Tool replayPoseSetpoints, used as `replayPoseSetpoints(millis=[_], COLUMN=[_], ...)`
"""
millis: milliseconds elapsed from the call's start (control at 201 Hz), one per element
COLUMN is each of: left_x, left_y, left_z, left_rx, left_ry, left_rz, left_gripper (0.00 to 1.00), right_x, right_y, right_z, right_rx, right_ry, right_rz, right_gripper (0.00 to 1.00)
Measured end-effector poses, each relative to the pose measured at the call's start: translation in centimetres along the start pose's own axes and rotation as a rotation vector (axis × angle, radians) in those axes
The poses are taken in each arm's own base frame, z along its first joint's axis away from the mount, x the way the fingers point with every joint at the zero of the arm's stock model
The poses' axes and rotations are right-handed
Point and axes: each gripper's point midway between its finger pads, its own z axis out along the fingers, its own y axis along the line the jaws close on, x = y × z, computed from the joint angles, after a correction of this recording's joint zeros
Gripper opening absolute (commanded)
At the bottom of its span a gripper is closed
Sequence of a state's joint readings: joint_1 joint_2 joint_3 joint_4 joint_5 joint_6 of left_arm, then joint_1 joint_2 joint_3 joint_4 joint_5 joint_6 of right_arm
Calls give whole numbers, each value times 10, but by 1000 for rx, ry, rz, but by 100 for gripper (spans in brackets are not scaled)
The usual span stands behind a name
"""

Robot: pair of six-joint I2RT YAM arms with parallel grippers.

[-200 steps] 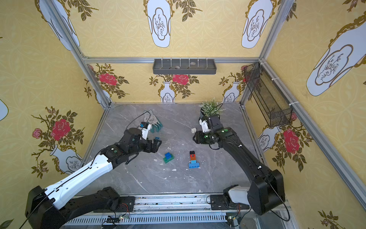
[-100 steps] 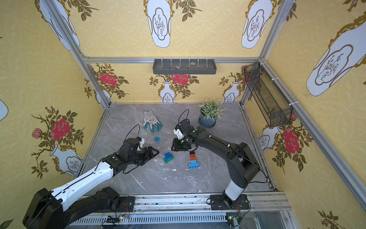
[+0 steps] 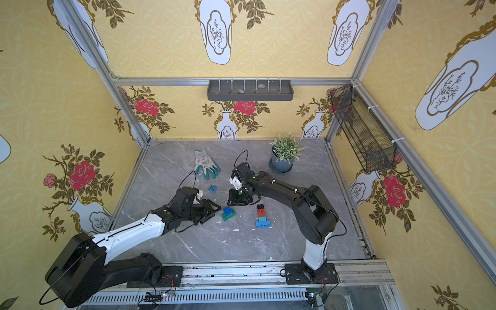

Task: Assemble the number 1 with lego
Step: Assemble the lego brick with the lego brick.

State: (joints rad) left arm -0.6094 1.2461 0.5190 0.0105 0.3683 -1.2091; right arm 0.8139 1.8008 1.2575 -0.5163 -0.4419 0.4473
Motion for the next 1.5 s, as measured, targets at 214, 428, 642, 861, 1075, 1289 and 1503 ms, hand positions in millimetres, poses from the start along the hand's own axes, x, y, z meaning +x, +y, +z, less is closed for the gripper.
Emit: replayPoseSetpoints(millis=[214,428,642,861,1075,1289,1503], left_x=[7,7,7,7,8,7,7], left_y=[3,4,6,10,13,13,13], left_z=[12,17,20,24,26,26,26], left_rx=[2,7,6,-6,-15,-14,-2], left_ry=[41,52,54,59,64,57,52], left_rz=[-24,-41,-53,-58,-66,-75,-80], left_gripper=[44,41,37,37,37,37,37], right_x=[1,4,4,8,9,10,10], right_y=[2,2,1,0,0,-1,-2], right_z=[7,12,17,19,20,22,25], right_rx=[3,9,19,30,37,38,39], right_ry=[15,32,40,57,59,61,63], right_rz=[-7,-9,-9,-5,-10,-10,-9], right_gripper=[33,31,29,26,23,20,16])
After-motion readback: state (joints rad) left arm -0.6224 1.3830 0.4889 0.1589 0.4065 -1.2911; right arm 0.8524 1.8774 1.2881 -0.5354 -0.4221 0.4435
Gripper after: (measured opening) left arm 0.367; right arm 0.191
